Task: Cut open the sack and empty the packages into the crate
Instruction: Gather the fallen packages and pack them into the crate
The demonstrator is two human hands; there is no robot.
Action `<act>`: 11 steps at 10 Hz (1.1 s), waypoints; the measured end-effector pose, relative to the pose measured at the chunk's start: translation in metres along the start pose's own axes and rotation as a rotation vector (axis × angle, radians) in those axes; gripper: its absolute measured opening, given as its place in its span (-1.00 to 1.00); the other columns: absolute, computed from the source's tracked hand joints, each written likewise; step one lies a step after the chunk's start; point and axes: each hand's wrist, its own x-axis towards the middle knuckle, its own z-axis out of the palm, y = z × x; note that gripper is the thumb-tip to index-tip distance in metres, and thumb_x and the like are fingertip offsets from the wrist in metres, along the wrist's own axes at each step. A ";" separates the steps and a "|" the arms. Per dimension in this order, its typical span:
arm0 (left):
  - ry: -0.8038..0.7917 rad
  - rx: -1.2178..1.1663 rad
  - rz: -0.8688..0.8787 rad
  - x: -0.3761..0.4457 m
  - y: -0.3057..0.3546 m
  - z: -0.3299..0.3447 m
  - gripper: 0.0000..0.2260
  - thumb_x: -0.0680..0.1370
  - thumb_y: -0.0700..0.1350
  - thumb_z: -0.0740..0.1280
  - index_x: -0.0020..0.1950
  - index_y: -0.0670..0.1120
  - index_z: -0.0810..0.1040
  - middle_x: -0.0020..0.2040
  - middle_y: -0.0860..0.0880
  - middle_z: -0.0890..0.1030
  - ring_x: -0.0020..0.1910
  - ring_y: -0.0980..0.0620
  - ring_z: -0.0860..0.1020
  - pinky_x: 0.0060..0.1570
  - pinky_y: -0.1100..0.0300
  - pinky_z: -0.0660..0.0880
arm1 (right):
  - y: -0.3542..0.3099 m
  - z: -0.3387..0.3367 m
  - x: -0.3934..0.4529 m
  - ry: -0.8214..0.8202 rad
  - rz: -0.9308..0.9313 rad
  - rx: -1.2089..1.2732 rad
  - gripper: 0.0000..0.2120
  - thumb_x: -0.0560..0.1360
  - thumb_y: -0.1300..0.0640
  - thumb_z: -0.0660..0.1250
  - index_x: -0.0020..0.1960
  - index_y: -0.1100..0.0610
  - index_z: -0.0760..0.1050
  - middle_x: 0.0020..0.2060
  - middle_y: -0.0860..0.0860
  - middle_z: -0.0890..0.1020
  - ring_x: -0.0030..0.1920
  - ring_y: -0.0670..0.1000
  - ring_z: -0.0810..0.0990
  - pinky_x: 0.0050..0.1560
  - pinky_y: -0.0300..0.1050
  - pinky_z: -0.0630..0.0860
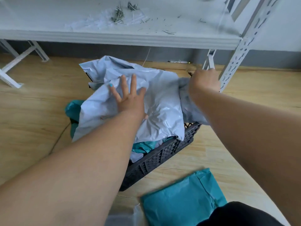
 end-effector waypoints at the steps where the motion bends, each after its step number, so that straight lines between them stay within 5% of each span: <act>1: -0.151 -0.066 0.016 0.004 0.015 0.010 -0.18 0.39 0.21 0.43 0.51 0.23 0.03 0.56 -0.02 -0.21 0.52 -0.23 -0.28 0.32 -0.50 -0.09 | 0.004 0.018 -0.018 -0.238 -0.034 -0.013 -0.69 0.62 0.14 0.12 0.26 0.25 0.47 0.22 0.19 0.54 0.25 0.21 0.51 0.10 -0.01 0.45; 3: -0.358 -0.067 0.077 0.009 0.015 0.031 -0.17 0.39 0.26 0.41 0.52 0.27 -0.01 0.58 -0.01 -0.10 0.54 -0.20 -0.20 0.29 -0.52 0.04 | 0.000 0.105 -0.037 -0.696 0.228 0.547 -0.89 0.53 0.20 0.27 -0.06 0.25 0.53 0.08 0.22 0.64 0.04 0.16 0.66 0.06 0.01 0.62; 4: -0.310 0.032 0.106 0.006 0.016 0.051 -0.23 0.41 0.24 0.40 0.51 0.23 0.08 0.57 -0.06 -0.07 0.53 -0.22 -0.17 0.27 -0.54 0.01 | 0.004 0.119 -0.037 -0.897 0.287 0.624 -0.85 0.52 0.23 0.26 -0.05 0.30 0.55 0.03 0.25 0.67 0.03 0.19 0.68 0.14 0.16 0.58; 5: -0.298 0.045 0.122 0.004 0.024 0.065 -0.28 0.42 0.19 0.40 0.49 0.22 0.12 0.56 -0.07 -0.05 0.53 -0.23 -0.16 0.26 -0.55 -0.06 | 0.006 0.114 -0.036 -0.883 0.283 0.706 -0.82 0.55 0.23 0.27 0.08 0.33 0.52 -0.05 0.19 0.61 -0.08 0.16 0.64 0.06 0.05 0.62; 6: -0.271 0.046 0.092 -0.003 0.032 0.061 -0.31 0.43 0.10 0.40 0.48 0.22 0.15 0.56 -0.05 -0.03 0.53 -0.18 -0.17 0.32 -0.48 -0.14 | 0.010 0.104 -0.033 -0.693 0.273 0.796 -0.83 0.58 0.20 0.22 0.05 0.30 0.50 -0.07 0.19 0.64 -0.13 0.14 0.68 -0.01 0.03 0.65; 7: -0.062 -0.183 -0.028 -0.019 0.050 0.045 -0.44 0.47 -0.10 0.35 0.44 0.13 0.30 0.55 -0.06 0.05 0.54 -0.13 -0.08 0.47 -0.19 -0.11 | 0.028 0.082 -0.032 -0.418 0.251 0.840 -0.87 0.59 0.14 0.19 -0.08 0.11 0.49 -0.10 0.09 0.69 -0.21 0.10 0.70 -0.14 0.01 0.65; 8: 0.398 -0.603 0.170 -0.043 0.075 0.031 -0.67 0.48 -0.24 0.29 0.22 -0.01 0.54 0.34 -0.07 0.42 0.35 -0.10 0.34 0.31 0.02 0.30 | 0.064 0.066 -0.036 -0.151 0.168 0.747 -0.85 0.59 0.06 0.18 0.00 0.06 0.51 -0.21 -0.05 0.65 -0.25 0.03 0.63 -0.24 -0.10 0.54; 9: 0.421 -0.767 0.636 -0.078 0.099 0.042 -0.76 0.48 -0.29 0.26 0.09 -0.13 0.61 0.09 -0.10 0.58 0.09 -0.10 0.54 0.04 0.09 0.49 | 0.099 0.062 -0.043 0.065 0.164 0.684 -0.86 0.58 0.01 0.16 -0.08 0.05 0.42 -0.35 -0.11 0.49 -0.25 -0.01 0.49 -0.24 -0.20 0.32; 10: -0.043 -0.641 0.717 -0.112 0.117 0.080 -0.74 0.56 -0.20 0.22 0.21 -0.06 0.54 0.20 -0.04 0.55 0.16 -0.05 0.53 0.10 0.07 0.50 | 0.135 0.086 -0.038 0.080 0.342 0.667 -0.81 0.55 0.01 0.15 -0.21 0.03 0.37 -0.39 -0.08 0.42 -0.36 0.00 0.45 -0.33 -0.15 0.35; 11: -0.587 -0.456 0.520 -0.126 0.120 0.132 -0.61 0.57 -0.06 0.25 0.40 -0.02 0.38 0.41 -0.04 0.38 0.36 -0.05 0.40 0.34 0.00 0.36 | 0.168 0.129 -0.042 -0.287 0.425 0.378 -0.81 0.57 0.05 0.11 -0.18 0.07 0.36 -0.25 0.07 0.47 -0.39 0.02 0.35 -0.40 -0.18 0.35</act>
